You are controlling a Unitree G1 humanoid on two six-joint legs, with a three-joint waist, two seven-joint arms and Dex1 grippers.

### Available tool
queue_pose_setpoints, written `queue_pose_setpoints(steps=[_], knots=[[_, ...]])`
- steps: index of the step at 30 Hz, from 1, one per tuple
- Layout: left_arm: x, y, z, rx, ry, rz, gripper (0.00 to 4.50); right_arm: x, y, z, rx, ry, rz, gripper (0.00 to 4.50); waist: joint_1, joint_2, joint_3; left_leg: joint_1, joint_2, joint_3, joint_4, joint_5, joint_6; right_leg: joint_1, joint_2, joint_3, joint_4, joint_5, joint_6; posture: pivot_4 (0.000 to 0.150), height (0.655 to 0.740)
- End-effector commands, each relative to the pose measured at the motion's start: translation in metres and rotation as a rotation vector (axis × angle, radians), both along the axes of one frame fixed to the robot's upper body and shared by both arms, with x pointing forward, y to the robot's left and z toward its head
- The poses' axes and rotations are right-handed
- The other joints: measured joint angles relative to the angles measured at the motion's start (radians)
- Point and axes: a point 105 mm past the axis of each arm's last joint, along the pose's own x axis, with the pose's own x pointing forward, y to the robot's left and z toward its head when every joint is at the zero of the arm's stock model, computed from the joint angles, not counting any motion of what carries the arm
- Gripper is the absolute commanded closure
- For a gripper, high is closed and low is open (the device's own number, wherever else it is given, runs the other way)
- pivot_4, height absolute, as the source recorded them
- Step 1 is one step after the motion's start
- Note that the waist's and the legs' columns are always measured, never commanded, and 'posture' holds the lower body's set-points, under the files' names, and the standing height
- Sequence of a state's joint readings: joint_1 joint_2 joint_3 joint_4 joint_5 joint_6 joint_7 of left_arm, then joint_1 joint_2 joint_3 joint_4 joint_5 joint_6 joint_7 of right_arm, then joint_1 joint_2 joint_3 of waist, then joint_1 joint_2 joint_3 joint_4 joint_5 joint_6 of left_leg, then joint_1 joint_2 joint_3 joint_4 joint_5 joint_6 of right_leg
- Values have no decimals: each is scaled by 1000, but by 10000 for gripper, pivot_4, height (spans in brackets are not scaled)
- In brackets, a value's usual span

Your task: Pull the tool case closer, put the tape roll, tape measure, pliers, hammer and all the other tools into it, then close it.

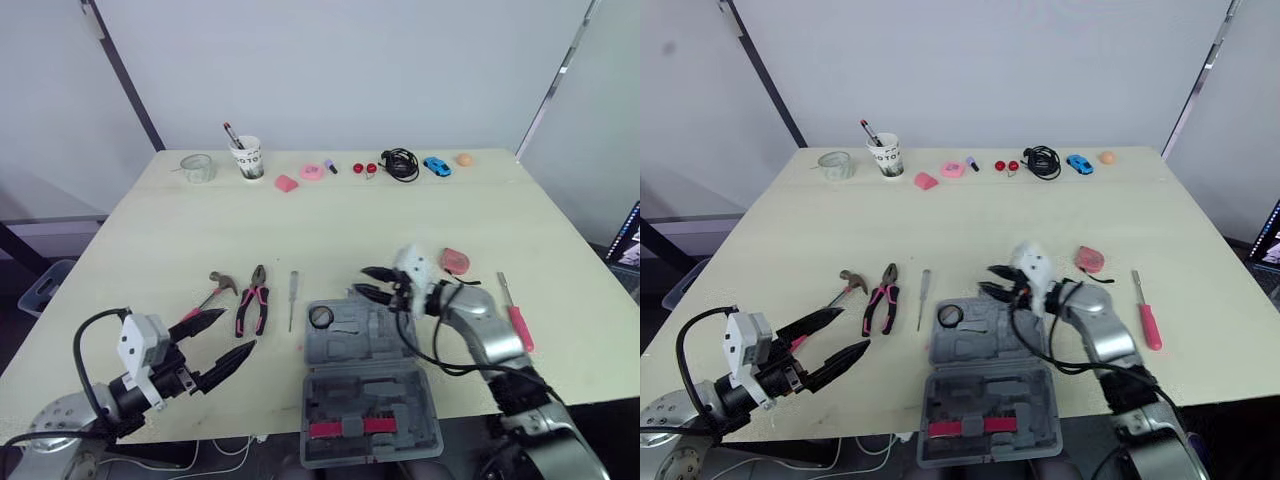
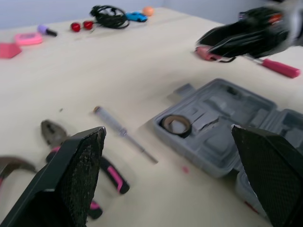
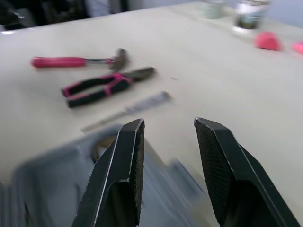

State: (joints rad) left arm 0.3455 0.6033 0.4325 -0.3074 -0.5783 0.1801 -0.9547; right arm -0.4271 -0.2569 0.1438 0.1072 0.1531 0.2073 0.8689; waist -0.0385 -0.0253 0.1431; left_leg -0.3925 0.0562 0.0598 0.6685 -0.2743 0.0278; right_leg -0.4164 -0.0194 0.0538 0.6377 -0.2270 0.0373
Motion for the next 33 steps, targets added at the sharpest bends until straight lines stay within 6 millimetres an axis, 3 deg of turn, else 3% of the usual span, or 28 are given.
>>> queue_pose_setpoints(steps=[1, 5, 9, 12, 14, 17, 21, 27, 31, 33], knots=[[-1, 15, 4, 19, -29, 86, 0, -5, -23, 19, 31, -68, -62, 27249, -1, 0, 0, 0, 0, 0, 0, 0, 0, 0, 0, 0, 0, 0, 0, 1500, 7400], [-3, 35, -4, 15, -18, 204, 0, -15, -68, 16, 59, -48, -219, 27249, 3, -1, 0, 1, 0, 0, -1, 0, 0, 0, 1, 0, 0, 0, 0, 1500, 7400], [-8, 60, -16, 35, 1, 333, 0, -37, -133, 3, 58, -58, -424, 27249, 6, -2, -1, 0, 0, 1, 0, 0, 0, 0, 0, 1, -1, -1, 1, 1500, 7400], [-13, 70, -24, 57, 24, 354, 0, -51, -158, -2, 56, -48, -504, 20331, 13, -2, -1, 0, 0, 2, 0, 0, 1, 0, 0, 2, -2, -1, 1, 1500, 7400], [-19, 79, -31, 68, 42, 376, 0, -66, -178, -8, 63, -34, -574, 10230, 15, -2, -1, 2, 1, 3, 0, 0, 1, 0, 0, 3, -1, -2, 2, 1500, 7400], [-25, 88, -36, 59, 58, 406, 0, -87, -207, -20, 62, -2, -676, 316, 22, -2, -1, 2, 1, 4, -2, 0, 0, 0, 0, 4, -2, -2, 2, 1500, 7400], [-30, 99, -37, 52, 58, 451, 0, -110, -235, -31, 80, 32, -794, 316, 23, -3, -2, 2, 1, 5, -2, -1, 1, -1, -2, 4, -4, -3, 3, 1500, 7400], [-42, 117, -47, 44, 88, 518, 0, -152, -271, -50, 72, 98, -926, 316, 25, -3, -3, 4, 1, 6, -3, -2, 2, -1, -20, -10, -4, -4, 4, 1500, 7400], [-44, 119, -53, 44, 101, 506, 0, -161, -275, -56, 64, 123, -927, 316, 23, -3, -3, 4, 1, 7, -7, -2, 2, -1, -21, -12, -7, -2, 1, 1500, 7400], [-44, 118, -54, 44, 102, 490, 0, -160, -274, -57, 53, 125, -919, 316, 23, -3, -3, 7, 2, 11, -9, -3, 1, -1, -31, -18, -7, -2, 1, 1500, 7400]])
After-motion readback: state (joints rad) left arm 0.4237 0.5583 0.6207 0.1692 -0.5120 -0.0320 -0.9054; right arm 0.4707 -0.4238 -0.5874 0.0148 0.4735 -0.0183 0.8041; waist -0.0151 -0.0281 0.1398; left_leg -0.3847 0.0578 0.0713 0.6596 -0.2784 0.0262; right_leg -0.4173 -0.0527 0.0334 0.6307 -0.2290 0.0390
